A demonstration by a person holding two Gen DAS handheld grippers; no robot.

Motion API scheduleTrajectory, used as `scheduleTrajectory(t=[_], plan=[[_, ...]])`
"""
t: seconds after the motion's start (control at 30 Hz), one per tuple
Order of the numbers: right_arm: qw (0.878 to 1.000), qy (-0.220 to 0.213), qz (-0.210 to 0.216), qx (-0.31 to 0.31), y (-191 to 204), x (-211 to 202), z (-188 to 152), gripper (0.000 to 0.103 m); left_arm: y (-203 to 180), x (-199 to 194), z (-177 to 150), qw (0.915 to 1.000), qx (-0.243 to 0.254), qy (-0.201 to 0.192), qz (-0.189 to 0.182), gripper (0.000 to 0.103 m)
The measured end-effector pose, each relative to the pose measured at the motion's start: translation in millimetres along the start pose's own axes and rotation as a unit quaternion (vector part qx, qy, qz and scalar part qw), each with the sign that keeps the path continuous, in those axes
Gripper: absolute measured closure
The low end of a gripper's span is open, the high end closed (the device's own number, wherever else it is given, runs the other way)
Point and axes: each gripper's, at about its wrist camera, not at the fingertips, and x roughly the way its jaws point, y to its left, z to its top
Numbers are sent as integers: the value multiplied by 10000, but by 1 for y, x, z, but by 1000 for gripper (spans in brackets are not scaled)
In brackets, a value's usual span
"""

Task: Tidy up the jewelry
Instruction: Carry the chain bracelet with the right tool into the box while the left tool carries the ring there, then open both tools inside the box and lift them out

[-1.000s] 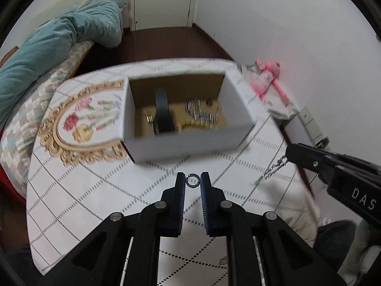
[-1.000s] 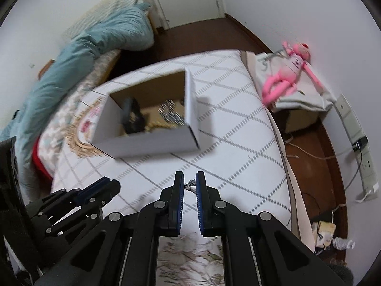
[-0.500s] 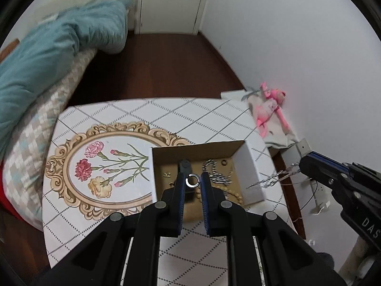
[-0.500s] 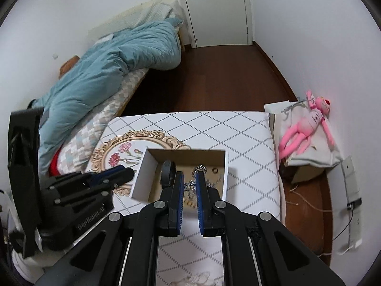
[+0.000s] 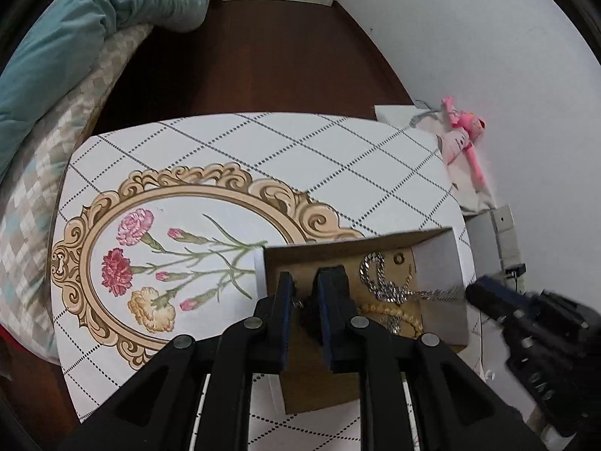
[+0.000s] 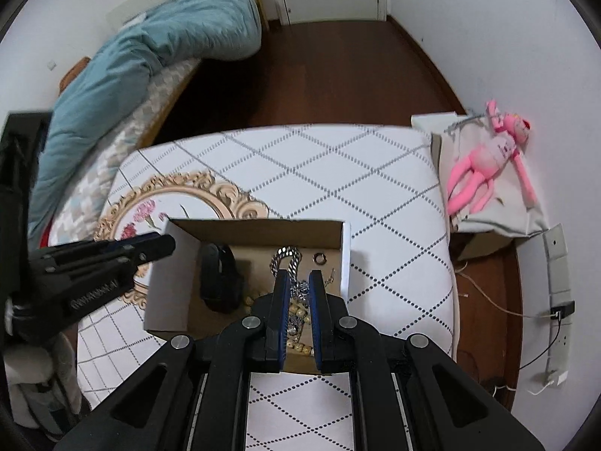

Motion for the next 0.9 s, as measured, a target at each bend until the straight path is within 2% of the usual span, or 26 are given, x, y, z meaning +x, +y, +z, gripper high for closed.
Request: scheduleTrajectory(t=[0.07, 0.13, 0.23, 0.3, 0.4, 0.43, 0.5, 0.53, 0.6, 0.63, 0.7, 0.83, 0.9], plan=[[9999, 135, -38, 22, -2, 8, 0, 92, 1, -3, 2, 10000, -21, -68, 51, 76], [9997, 217, -72, 48, -3, 11, 1, 91, 2, -6, 4, 9998, -24, -144, 155, 55], [9997, 201, -132, 41, -2, 10, 1, 91, 6, -14, 2, 9989, -71, -307, 352, 42], [9997, 155, -174, 43, 0, 6, -1, 88, 8, -18, -1, 9982, -109, -390, 450, 39], [9996, -2, -292, 54, 0, -3, -6, 65, 11, -26, -10, 9961, -131, -578, 647, 38], [9994, -43, -337, 50, -1, -5, -8, 56, 12, -28, -13, 9954, -141, -629, 710, 32], [9991, -108, -416, 64, -2, -9, -15, 46, 13, -31, -22, 9937, -148, -736, 836, 19], [9988, -125, -460, 77, -3, -10, -18, 41, 13, -33, -25, 9929, -143, -790, 882, 18], [9980, -165, -598, 71, -5, -10, -28, 34, 12, -36, -36, 9909, -109, -920, 975, 14], [9978, -175, -627, 99, -6, -9, -31, 27, 11, -36, -40, 9904, -85, -950, 997, 6], [9973, -171, -704, 136, -9, -6, -39, 18, 8, -35, -50, 9896, -35, -1007, 1030, 1], [9958, -141, -886, 156, -13, 1, -50, 5, 2, -28, -64, 9882, 38, -1014, 1148, 0], [9947, -179, -999, 138, -13, 1, -53, 3, 1, -24, -68, 9886, 6, -962, 1159, 0]])
